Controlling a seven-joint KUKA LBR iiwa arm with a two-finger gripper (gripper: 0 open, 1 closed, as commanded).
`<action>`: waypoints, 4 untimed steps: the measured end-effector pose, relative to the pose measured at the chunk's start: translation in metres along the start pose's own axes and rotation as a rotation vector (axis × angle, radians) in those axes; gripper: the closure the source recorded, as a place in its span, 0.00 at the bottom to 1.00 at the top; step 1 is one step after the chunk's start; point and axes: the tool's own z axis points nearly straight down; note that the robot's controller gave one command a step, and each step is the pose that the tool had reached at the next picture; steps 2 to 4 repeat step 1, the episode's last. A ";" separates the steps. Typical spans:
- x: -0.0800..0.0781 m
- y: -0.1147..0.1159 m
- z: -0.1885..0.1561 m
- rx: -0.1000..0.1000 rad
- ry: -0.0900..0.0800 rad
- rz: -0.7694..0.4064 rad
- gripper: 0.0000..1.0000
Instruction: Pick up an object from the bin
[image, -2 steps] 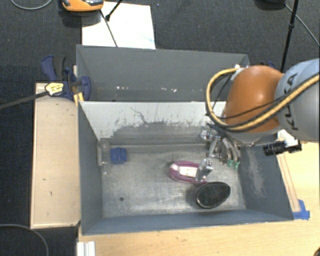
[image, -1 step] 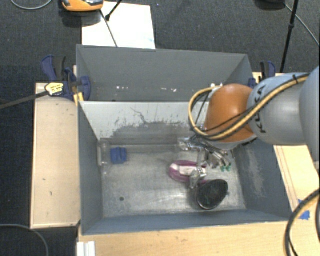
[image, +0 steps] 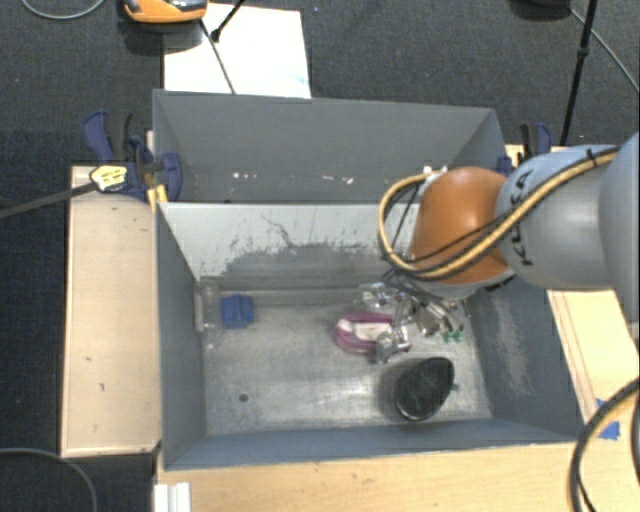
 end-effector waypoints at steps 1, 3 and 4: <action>-0.016 0.034 -0.132 0.002 -0.009 -0.222 1.00; -0.016 0.034 -0.132 0.002 -0.009 -0.222 1.00; -0.016 0.034 -0.132 0.002 -0.009 -0.222 1.00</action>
Offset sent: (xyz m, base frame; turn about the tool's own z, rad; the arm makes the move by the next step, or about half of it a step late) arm 0.0066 0.0362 0.1286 -0.2224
